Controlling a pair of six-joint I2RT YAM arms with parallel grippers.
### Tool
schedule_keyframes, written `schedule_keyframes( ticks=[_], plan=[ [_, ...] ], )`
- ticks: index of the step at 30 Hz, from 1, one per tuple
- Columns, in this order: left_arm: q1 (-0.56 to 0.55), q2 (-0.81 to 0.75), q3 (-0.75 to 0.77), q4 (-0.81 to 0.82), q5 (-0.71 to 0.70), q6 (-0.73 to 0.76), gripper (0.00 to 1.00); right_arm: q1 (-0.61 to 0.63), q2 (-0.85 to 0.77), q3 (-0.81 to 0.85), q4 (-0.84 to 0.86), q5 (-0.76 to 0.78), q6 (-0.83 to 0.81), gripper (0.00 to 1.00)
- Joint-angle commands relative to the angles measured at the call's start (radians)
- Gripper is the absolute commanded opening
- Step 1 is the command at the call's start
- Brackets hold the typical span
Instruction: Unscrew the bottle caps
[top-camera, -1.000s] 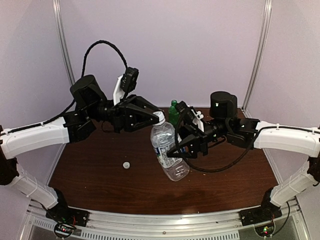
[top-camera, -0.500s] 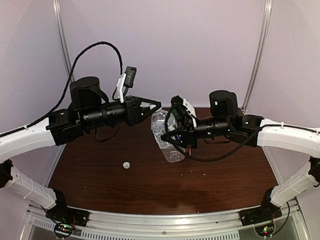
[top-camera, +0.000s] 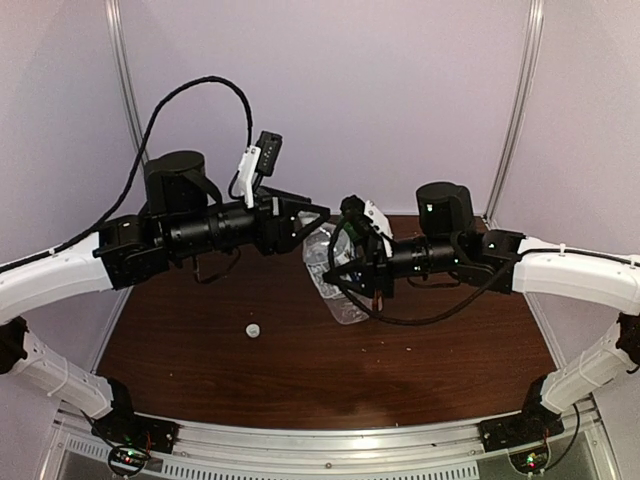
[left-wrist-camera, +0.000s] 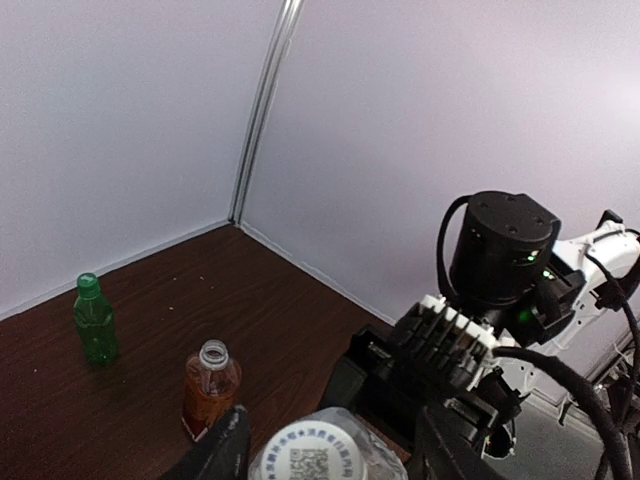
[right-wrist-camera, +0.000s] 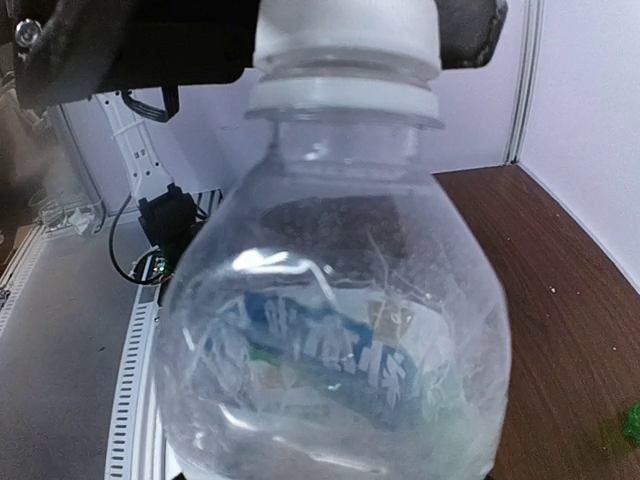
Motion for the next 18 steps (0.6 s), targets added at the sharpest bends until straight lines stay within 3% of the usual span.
schedule_keyframes(
  ticks=[1, 7, 18],
  plan=[
    [0.006, -0.059, 0.006, 0.012, 0.203, 0.213, 0.65, -0.002, -0.025, -0.008, -0.022, -0.196, -0.048, 0.47],
    [0.045, -0.122, -0.02, -0.01, 0.425, 0.319, 0.78, -0.002, -0.018, 0.002, -0.042, -0.424, -0.073, 0.5],
    [0.141, -0.095, -0.031, 0.135, 0.789, 0.27, 0.78, -0.002, 0.019, 0.052, -0.056, -0.617, -0.054, 0.49]
  ],
)
